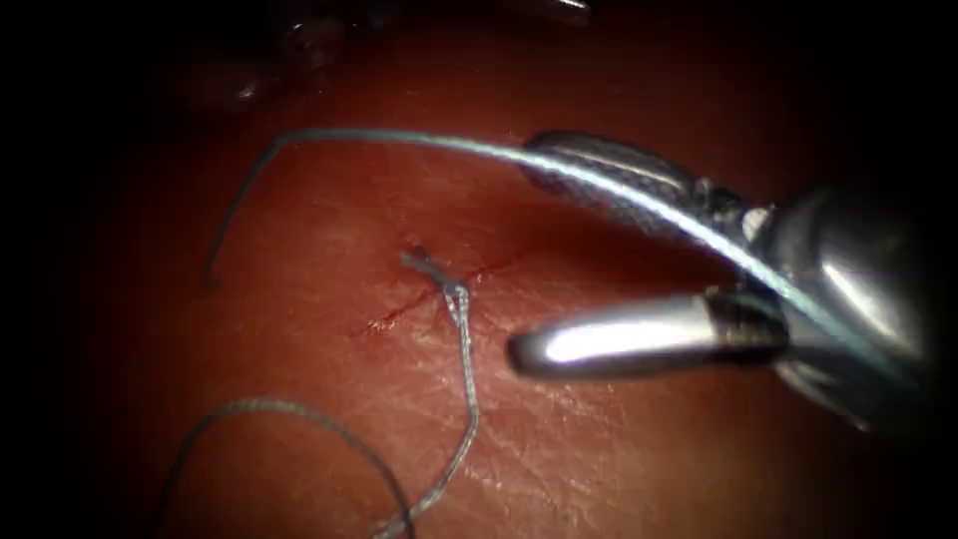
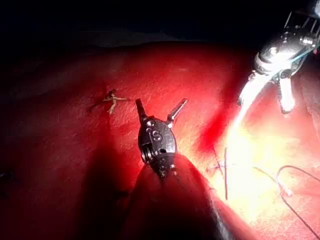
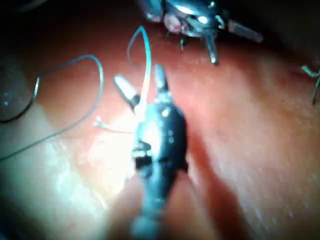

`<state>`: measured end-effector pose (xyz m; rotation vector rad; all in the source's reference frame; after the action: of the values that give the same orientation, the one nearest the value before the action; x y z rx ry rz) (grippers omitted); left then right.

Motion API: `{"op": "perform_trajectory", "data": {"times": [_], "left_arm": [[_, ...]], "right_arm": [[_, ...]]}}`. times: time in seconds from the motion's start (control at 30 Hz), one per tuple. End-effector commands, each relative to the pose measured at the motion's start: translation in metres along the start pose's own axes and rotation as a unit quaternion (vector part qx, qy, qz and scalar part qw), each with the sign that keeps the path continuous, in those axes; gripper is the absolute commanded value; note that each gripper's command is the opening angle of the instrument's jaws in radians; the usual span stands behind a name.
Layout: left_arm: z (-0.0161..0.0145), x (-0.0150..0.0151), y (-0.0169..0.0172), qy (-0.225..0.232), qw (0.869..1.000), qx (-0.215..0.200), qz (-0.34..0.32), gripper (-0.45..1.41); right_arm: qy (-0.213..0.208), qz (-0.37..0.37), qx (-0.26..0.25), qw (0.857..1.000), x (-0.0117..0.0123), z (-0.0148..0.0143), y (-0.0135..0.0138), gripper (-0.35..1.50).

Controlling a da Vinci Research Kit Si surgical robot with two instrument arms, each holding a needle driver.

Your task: Wound Closure

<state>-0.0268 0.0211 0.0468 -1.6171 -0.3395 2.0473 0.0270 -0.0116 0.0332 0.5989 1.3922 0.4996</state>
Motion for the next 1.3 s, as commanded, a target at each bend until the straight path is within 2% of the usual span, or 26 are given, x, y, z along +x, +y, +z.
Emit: {"op": "perform_trajectory", "data": {"times": [0.03, 0.2, 0.37, 0.47, 0.53, 0.63, 0.7, 0.87, 0.93, 1.1, 1.3], "left_arm": [[0.0005, -0.001, -0.0002, 0.002, 1.0, -0.004, 0.004, 0.88], [-0.0017, -0.0004, -0.0002, 0.002, 1.0, -0.009, 0.001, 0.79], [-0.0028, -0.0002, 0.0023, 0.002, 1.0, -0.013, -0.004, 0.74], [-0.0024, 0.0, 0.0052, 0.003, 0.999, -0.032, -0.01, 0.74], [-0.0022, 0.0005, 0.0069, 0.003, 0.999, -0.039, -0.017, 0.74], [-0.0023, 0.0022, 0.0097, -0.003, 0.998, -0.042, -0.055, 0.74], [-0.0031, 0.004, 0.0123, -0.018, 0.996, -0.043, -0.076, 0.74], [-0.0054, 0.0049, 0.016, -0.048, 0.995, -0.036, -0.083, 0.74], [-0.0065, 0.0044, 0.0174, -0.071, 0.993, -0.031, -0.088, 0.74], [-0.0083, 0.0023, 0.0201, -0.119, 0.989, -0.018, -0.091, 0.73], [-0.008, 0.0001, 0.022, -0.175, 0.98, 0.002, -0.09, 0.66]], "right_arm": [[0.002, 0.001, 0.003, 1.0, -0.0002, 0.0007, 0.0, 1.26], [0.014, -0.001, 0.008, 1.0, -0.0007, -0.0001, 0.0006, 1.28], [0.013, -0.003, 0.015, 1.0, -0.0011, -0.0001, 0.0001, 1.33], [-0.023, -0.01, 0.085, 0.996, -0.0025, 0.0001, -0.0022, 1.38], [-0.06, -0.015, 0.139, 0.988, -0.0034, 0.0, -0.0042, 1.14], [-0.079, -0.025, 0.152, 0.985, -0.0037, 0.0001, -0.0053, 1.14], [-0.08, -0.031, 0.146, 0.985, -0.0036, -0.0004, -0.005, 1.21], [-0.152, -0.044, 0.136, 0.978, -0.0054, -0.0024, -0.0048, 1.23], [-0.169, -0.048, 0.133, 0.975, -0.0062, -0.0032, -0.0045, 1.21], [-0.167, -0.05, 0.109, 0.979, -0.0065, -0.0038, -0.0031, 1.21], [-0.179, -0.052, 0.071, 0.98, -0.0063, -0.0036, -0.0019, 1.21]]}}
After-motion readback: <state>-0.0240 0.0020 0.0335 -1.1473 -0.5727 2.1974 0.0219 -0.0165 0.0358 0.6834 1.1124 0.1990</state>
